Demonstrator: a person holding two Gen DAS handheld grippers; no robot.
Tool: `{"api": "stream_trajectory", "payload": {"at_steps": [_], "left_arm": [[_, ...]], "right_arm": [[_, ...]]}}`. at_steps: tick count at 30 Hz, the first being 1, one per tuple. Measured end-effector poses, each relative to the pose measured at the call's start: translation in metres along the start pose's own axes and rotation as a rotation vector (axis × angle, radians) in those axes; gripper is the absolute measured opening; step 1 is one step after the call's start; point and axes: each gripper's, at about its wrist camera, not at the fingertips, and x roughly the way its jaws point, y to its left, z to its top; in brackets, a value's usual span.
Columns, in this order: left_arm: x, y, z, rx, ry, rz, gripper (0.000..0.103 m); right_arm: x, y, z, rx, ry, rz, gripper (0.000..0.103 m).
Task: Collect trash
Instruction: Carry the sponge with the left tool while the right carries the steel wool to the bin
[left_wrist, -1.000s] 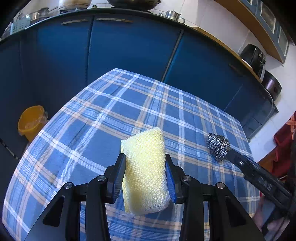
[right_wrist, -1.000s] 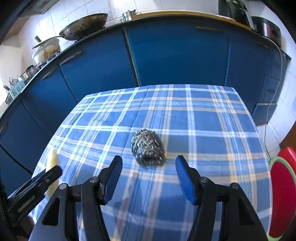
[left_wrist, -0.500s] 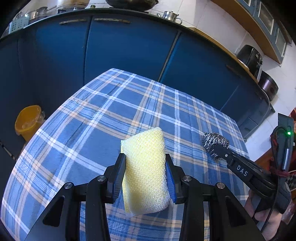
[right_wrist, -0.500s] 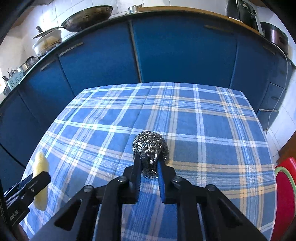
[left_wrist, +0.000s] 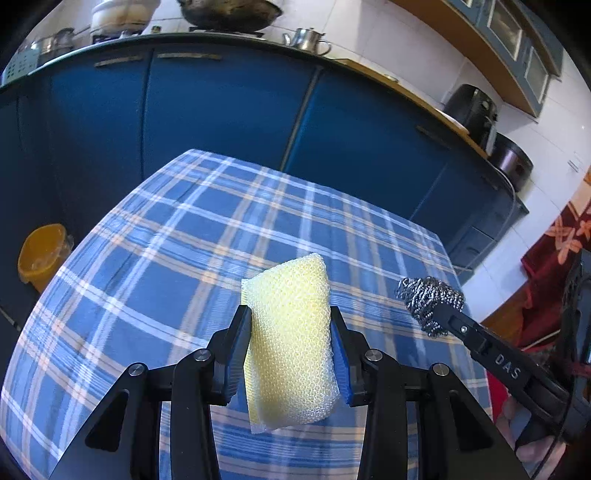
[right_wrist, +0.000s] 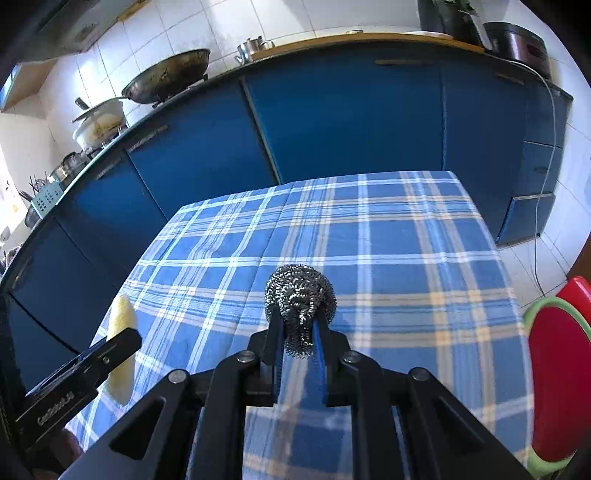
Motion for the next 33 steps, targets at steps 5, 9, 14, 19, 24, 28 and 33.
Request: {"api": "stream_trajectory", "payload": {"at_steps": [5, 9, 14, 19, 24, 28, 33], "left_arm": [[-0.006, -0.025, -0.003, 0.052, 0.005, -0.041, 0.042], [-0.007, -0.046, -0.007, 0.083, 0.022, -0.084, 0.042], [-0.006, -0.074, -0.013, 0.134, 0.04, -0.128, 0.042], [-0.004, -0.104, -0.016, 0.178, 0.056, -0.176, 0.042], [0.001, -0.136, -0.022, 0.23, 0.082, -0.231, 0.042], [0.006, -0.163, -0.03, 0.28, 0.102, -0.261, 0.042], [0.013, -0.194, -0.042, 0.337, 0.132, -0.289, 0.042]], "right_arm": [[-0.026, -0.019, -0.009, 0.032, -0.026, 0.001, 0.016], [-0.046, -0.037, -0.014, 0.059, -0.049, -0.015, 0.016], [-0.074, -0.066, -0.021, 0.097, -0.086, -0.058, 0.016], [-0.098, -0.093, -0.028, 0.129, -0.119, -0.116, 0.016], [-0.117, -0.123, -0.038, 0.162, -0.141, -0.179, 0.016], [-0.127, -0.149, -0.048, 0.201, -0.146, -0.234, 0.016], [-0.133, -0.18, -0.062, 0.252, -0.134, -0.284, 0.017]]}}
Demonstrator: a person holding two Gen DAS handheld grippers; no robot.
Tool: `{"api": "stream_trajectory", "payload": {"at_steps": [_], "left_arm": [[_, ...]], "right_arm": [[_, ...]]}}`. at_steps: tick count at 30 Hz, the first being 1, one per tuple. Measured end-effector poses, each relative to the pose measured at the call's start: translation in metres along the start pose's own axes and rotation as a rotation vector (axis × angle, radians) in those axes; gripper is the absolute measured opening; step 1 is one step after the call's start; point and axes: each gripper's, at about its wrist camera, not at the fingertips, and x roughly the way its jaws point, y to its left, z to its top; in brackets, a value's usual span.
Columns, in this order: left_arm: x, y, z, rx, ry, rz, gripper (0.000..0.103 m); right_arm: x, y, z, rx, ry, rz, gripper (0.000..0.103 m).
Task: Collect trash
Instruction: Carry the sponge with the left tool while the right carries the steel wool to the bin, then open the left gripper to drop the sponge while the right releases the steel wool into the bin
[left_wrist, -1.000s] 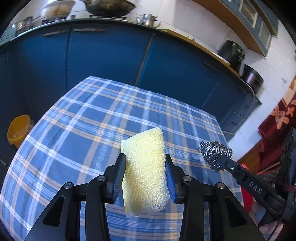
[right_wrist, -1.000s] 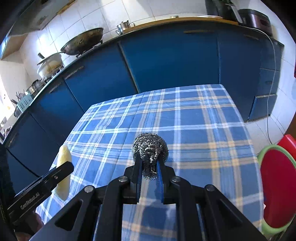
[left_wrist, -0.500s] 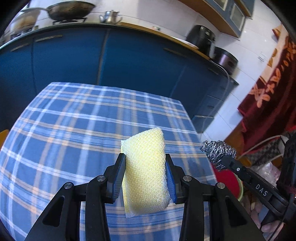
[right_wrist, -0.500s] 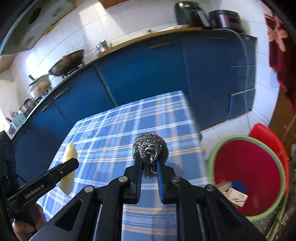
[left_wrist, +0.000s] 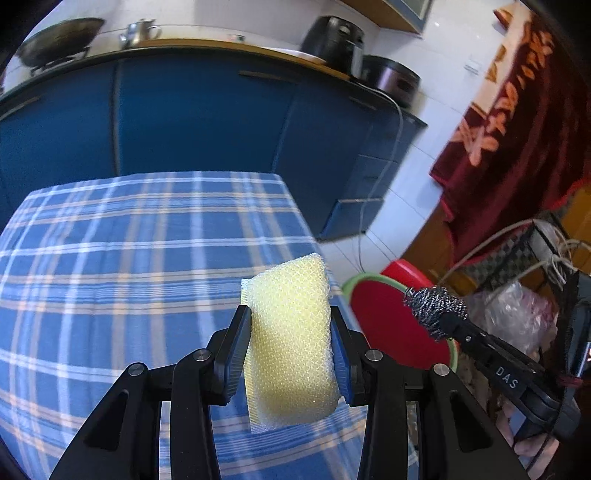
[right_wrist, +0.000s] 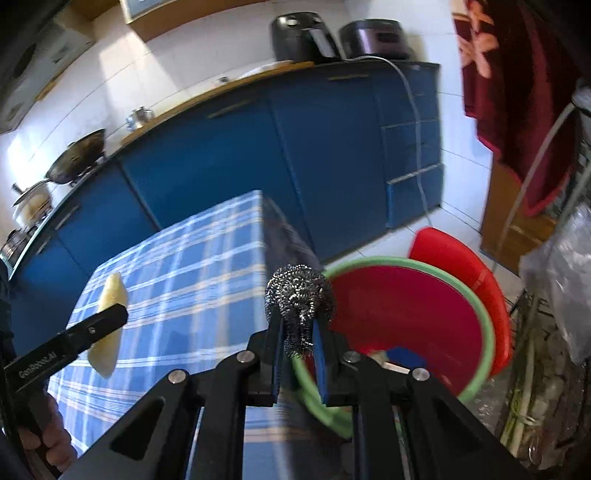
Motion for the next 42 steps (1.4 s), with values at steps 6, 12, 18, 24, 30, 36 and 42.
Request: {"api": "stream_trajectory", "payload": {"at_steps": [6, 12, 18, 24, 30, 36, 42], "left_arm": [[0.022, -0.028, -0.003, 0.051, 0.041, -0.028, 0.042], [0.043, -0.053, -0.005, 0.093, 0.083, -0.052, 0.042], [0.061, -0.073, -0.007, 0.127, 0.114, -0.08, 0.042], [0.081, -0.089, -0.012, 0.16, 0.152, -0.115, 0.043], [0.105, -0.108, -0.016, 0.2, 0.189, -0.133, 0.043], [0.117, -0.121, -0.021, 0.247, 0.2, -0.133, 0.05], [0.121, -0.12, -0.021, 0.236, 0.212, -0.114, 0.061]], "right_arm": [[0.007, -0.031, -0.01, 0.034, 0.024, -0.054, 0.017], [0.016, -0.056, -0.018, 0.071, 0.05, -0.088, 0.02], [0.02, -0.074, -0.02, 0.104, 0.056, -0.105, 0.028], [0.016, -0.085, -0.018, 0.125, 0.024, -0.101, 0.04], [0.014, -0.095, -0.017, 0.146, 0.014, -0.113, 0.041], [0.014, -0.101, -0.017, 0.16, 0.016, -0.12, 0.042], [0.014, -0.101, -0.018, 0.163, 0.016, -0.117, 0.042]]}}
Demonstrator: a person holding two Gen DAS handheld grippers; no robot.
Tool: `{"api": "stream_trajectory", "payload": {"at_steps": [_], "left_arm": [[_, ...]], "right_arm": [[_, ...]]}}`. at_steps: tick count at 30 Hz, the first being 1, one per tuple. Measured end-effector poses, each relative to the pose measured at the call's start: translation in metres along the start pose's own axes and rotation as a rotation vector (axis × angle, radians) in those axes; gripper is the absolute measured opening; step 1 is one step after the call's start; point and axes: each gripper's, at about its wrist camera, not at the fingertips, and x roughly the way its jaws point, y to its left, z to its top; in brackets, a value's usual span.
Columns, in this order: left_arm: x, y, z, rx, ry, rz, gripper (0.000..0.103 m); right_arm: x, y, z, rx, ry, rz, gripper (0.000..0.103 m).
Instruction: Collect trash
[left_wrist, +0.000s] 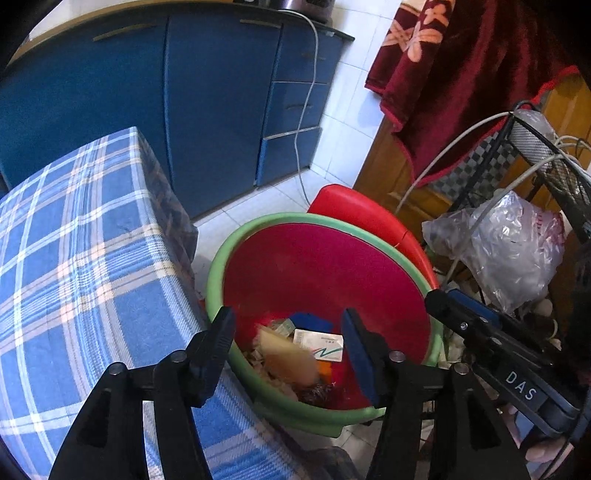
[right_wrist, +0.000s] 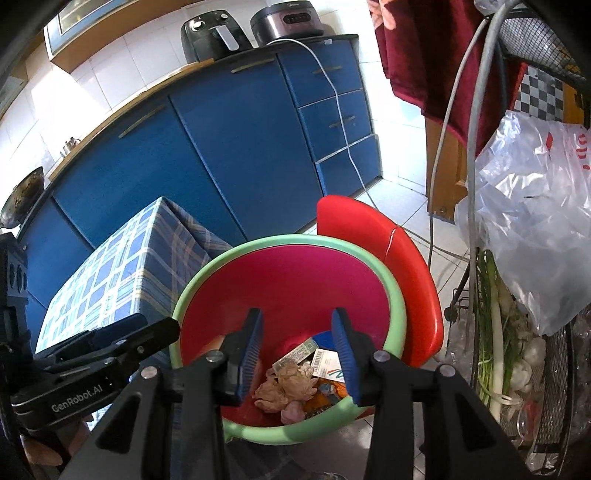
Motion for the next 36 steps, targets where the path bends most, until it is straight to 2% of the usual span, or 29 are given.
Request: {"api": "stream_trajectory", "payload": {"at_steps": [7, 19, 27, 34, 36], "left_arm": [[-0.018, 0.007, -0.003, -0.02, -0.027, 0.019, 0.061], [-0.078, 0.025, -0.023, -0.063, -0.116, 0.076, 0.061], [-0.118, 0.042, -0.042, -0.1, -0.164, 0.136, 0.062], [-0.15, 0.057, -0.061, -0.14, -0.202, 0.186, 0.067], [-0.158, 0.06, -0.066, -0.148, -0.212, 0.203, 0.069]], "right_arm": [[-0.012, 0.012, -0.004, -0.024, -0.015, 0.014, 0.045], [-0.051, 0.051, -0.015, -0.1, -0.07, 0.06, 0.056], [-0.077, 0.08, -0.027, -0.157, -0.101, 0.084, 0.072], [-0.095, 0.1, -0.042, -0.193, -0.107, 0.089, 0.08], [-0.098, 0.105, -0.047, -0.201, -0.11, 0.082, 0.09]]}}
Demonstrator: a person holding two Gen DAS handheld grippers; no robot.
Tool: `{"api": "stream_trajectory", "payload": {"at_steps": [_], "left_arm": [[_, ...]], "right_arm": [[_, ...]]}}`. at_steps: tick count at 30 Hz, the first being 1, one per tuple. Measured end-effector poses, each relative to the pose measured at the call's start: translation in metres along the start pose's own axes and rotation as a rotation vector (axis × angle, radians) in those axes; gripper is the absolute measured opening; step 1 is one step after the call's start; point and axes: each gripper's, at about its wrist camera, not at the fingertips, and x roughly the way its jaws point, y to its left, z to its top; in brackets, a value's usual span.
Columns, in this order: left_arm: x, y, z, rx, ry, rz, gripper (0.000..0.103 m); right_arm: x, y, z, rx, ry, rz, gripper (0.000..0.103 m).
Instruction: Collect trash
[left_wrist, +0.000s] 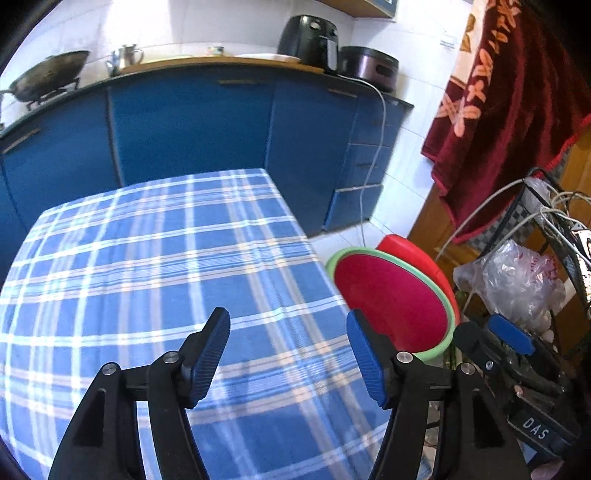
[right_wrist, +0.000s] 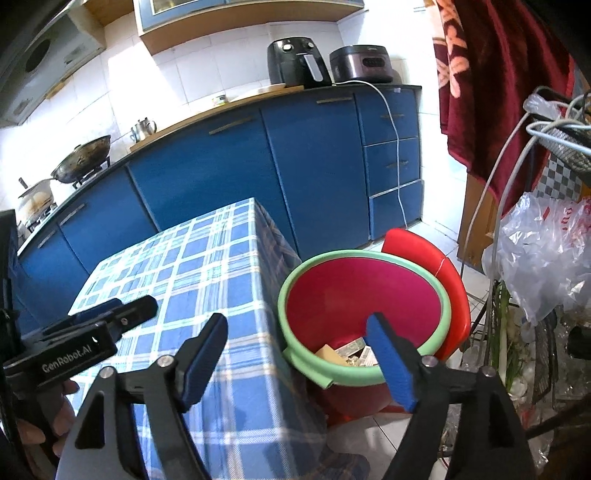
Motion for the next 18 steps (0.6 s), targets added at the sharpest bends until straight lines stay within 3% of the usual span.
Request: {"api": "stream_trajectory", "payload": {"at_steps": [6, 18], "left_arm": [[-0.021, 0.013, -0.01, -0.022, -0.014, 0.062, 0.072], [-0.043, 0.023, -0.022, -0.058, -0.029, 0.094, 0.072]], "right_arm": [[-0.012, 0.013, -0.008, -0.03, -0.009, -0.004, 0.097], [-0.021, 0.021, -0.017, -0.044, -0.003, -0.002, 0.099]]}}
